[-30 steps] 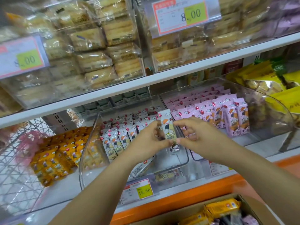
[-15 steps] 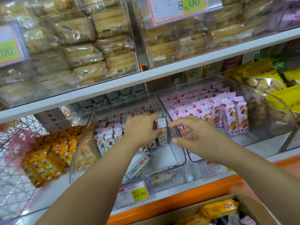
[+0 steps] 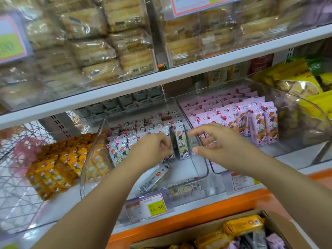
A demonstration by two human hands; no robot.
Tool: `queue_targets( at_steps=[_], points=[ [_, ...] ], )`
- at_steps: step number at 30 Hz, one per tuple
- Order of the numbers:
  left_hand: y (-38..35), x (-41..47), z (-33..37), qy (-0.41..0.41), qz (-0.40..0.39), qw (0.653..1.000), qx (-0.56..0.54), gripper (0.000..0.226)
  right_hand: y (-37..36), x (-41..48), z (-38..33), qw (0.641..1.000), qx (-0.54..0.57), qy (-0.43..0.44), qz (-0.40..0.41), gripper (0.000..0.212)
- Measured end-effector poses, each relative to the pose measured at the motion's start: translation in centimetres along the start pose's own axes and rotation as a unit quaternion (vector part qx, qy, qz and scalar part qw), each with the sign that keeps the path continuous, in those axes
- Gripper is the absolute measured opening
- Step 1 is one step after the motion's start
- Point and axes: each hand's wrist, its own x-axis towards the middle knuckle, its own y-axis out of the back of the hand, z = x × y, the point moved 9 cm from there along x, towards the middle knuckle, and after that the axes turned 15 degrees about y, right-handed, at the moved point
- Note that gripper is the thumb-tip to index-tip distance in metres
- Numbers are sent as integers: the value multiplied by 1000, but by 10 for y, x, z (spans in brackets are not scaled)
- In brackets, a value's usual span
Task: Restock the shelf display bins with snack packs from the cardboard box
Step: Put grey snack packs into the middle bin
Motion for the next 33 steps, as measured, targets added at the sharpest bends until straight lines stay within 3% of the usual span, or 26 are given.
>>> queue_targets(
  at_steps=[2, 3, 6, 8, 11, 13, 15, 18, 22, 25, 27, 29, 33],
  points=[
    [-31, -14, -20, 32, -136, 988, 72, 30, 0, 0, -1, 1000, -6, 0, 3, 31],
    [-40, -19, -28, 40, -166, 980, 98, 37, 0, -1, -1, 1000, -11, 1, 5, 32],
    [-42, -21, -32, 38, -154, 983, 95, 36, -1, -2, -3, 1000, -22, 5, 7, 34],
    [-31, -20, -29, 42, -135, 990, 24, 32, -2, -2, -3, 999, -33, 4, 3, 36],
    [-1, -24, -21, 31, -97, 982, -162, 36, 4, -2, -11, 995, -84, 32, 46, 34],
    [24, -37, -9, -31, -46, 969, -242, 38, 12, -2, -28, 986, -105, 76, 107, 30],
    [48, -57, 6, -133, 54, 968, -208, 39, 13, -2, -42, 984, -72, 95, 135, 26],
    [62, -85, 23, -255, 172, 937, -167, 38, -3, -1, -44, 987, 102, 39, 115, 25],
    [66, -100, 32, -292, 228, 919, -136, 21, -29, -2, -39, 964, 248, -25, 91, 28],
    [64, -103, 27, -273, 249, 925, -91, 29, -29, -5, -38, 961, 260, -33, 93, 31],
    [67, -98, 14, -230, 235, 940, -84, 46, -21, -5, -37, 979, 184, -22, 90, 33],
    [69, -89, -1, -177, 173, 964, -101, 58, -14, -6, -38, 988, 129, -18, 79, 34],
    [43, -77, -12, -108, -15, 980, -164, 47, -18, -7, -45, 993, 115, 6, 6, 37]
  ],
)
